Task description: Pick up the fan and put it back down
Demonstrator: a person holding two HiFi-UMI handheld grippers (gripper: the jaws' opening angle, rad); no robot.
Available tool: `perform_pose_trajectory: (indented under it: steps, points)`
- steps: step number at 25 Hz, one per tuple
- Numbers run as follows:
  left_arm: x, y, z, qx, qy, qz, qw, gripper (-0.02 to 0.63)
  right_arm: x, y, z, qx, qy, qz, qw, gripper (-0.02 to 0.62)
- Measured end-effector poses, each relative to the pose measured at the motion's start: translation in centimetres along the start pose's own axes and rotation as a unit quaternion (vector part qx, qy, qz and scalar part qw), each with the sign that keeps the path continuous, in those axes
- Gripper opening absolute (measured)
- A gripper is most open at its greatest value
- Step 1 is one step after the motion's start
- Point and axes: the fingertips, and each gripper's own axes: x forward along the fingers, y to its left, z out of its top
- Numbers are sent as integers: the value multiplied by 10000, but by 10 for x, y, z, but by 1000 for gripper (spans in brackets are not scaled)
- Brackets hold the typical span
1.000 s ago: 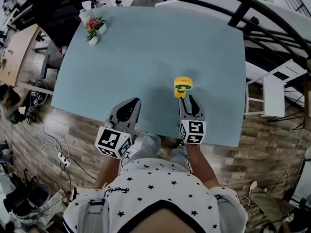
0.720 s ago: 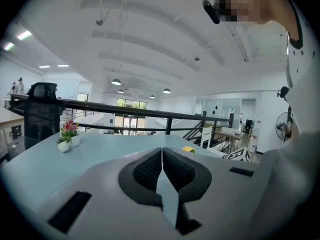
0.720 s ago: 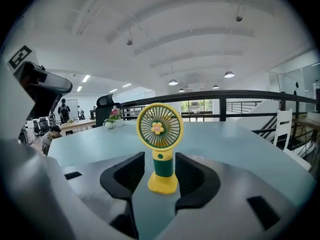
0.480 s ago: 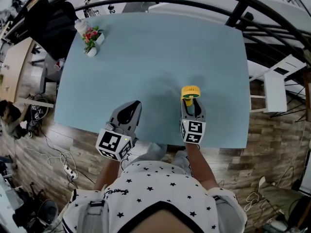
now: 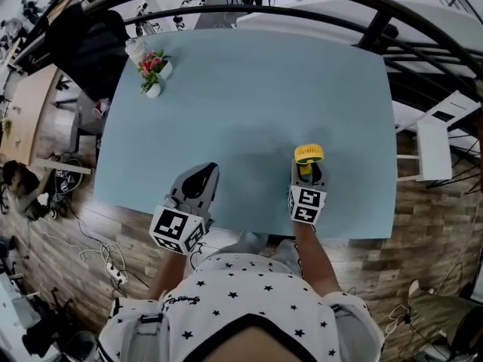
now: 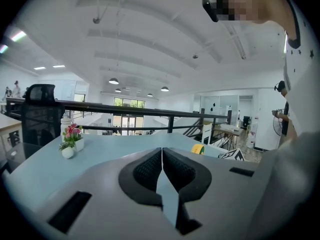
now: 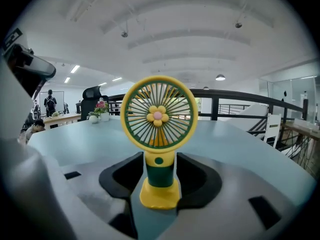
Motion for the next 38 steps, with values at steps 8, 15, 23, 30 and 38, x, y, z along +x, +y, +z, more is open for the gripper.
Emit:
perform_pose_trajectory:
  steps: [8, 15, 23, 30, 38]
  points:
    - [-5, 3, -3, 67, 69, 8, 10000, 31, 5, -2, 3, -111, -113, -39, 9999, 175]
    - [-9, 5, -2, 100, 53, 40, 9999, 31, -1, 1, 5, -148, -203, -28, 9997, 172]
    - [-10, -5, 5, 79, -121, 93, 9999, 31, -21, -3, 29, -126, -385, 165, 9990, 172]
    - [-6, -14, 17, -6, -321, 267, 9991, 31, -38, -10, 59, -202, -608, 449, 9969, 172]
    - [8, -37, 29, -96, -505, 287, 9983, 31, -61, -25, 99, -254, -922, 729, 9927, 172]
